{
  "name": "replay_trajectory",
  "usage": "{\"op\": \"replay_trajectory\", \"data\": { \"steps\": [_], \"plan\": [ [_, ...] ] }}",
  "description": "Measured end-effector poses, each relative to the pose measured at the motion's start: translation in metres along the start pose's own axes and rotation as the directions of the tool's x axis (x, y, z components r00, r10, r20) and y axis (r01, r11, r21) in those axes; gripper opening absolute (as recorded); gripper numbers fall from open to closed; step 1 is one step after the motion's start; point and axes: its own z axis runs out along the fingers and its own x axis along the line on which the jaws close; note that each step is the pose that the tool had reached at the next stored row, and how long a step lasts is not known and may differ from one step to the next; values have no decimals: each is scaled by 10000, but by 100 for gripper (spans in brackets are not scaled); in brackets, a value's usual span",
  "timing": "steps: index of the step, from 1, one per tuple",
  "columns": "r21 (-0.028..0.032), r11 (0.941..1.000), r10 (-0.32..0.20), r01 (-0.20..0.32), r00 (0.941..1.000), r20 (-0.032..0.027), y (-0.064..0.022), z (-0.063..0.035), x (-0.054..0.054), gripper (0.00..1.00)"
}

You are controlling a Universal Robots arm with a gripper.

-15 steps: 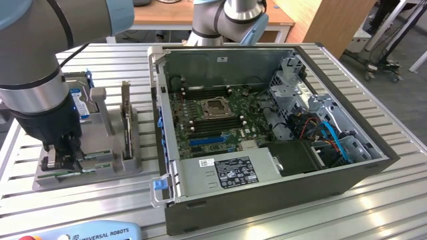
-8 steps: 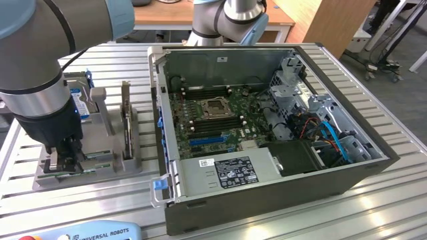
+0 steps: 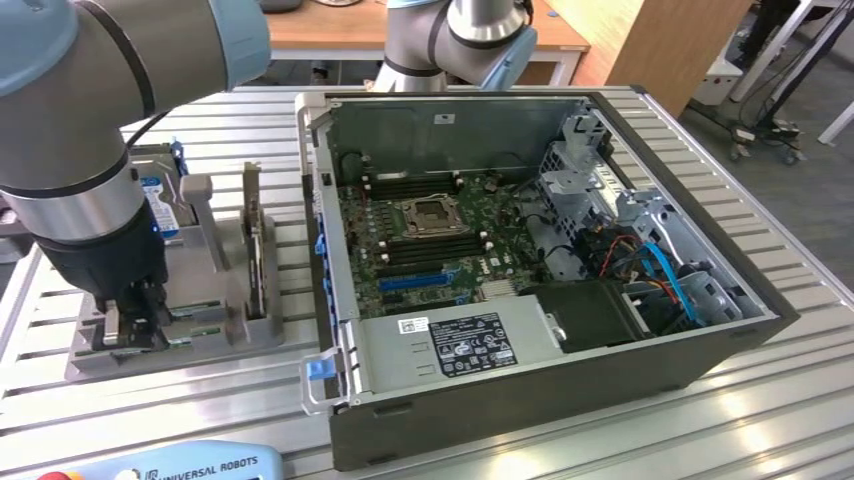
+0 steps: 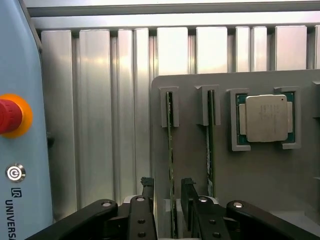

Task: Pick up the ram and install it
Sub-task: 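Pick up the ram and move it above insertion slot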

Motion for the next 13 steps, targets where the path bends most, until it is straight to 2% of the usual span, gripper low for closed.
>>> {"op": "replay_trajectory", "data": {
  "steps": [13],
  "plan": [
    [-1, 10000, -41, 41, 10000, -3, -2, 101, -3, 35]
  ]
}}
